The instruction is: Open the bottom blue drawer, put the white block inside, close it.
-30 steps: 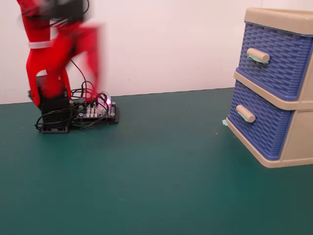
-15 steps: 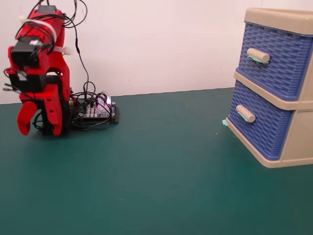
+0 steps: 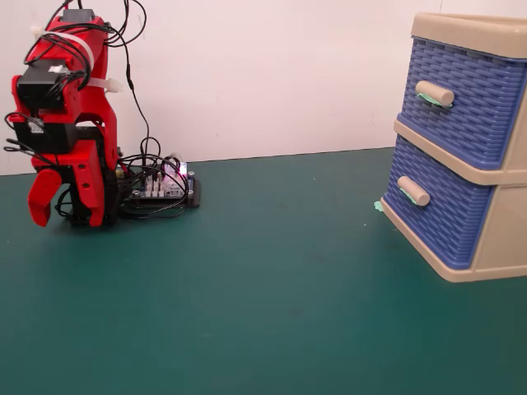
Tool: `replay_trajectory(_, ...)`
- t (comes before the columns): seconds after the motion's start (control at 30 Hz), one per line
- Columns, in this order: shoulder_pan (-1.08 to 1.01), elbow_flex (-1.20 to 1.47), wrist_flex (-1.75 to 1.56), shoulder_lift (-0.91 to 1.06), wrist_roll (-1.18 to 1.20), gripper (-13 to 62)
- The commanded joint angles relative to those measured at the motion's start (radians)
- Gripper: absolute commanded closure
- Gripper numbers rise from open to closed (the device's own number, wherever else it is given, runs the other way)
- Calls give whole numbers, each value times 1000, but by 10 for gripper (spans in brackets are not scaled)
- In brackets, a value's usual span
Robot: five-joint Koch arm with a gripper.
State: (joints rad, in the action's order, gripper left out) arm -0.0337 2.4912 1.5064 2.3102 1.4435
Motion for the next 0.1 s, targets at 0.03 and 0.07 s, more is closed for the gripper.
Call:
replay_trajectory(0.03, -6, 9, 146, 41, -25, 149)
replay_trajectory(0.07, -8, 9, 146, 41, -25, 149)
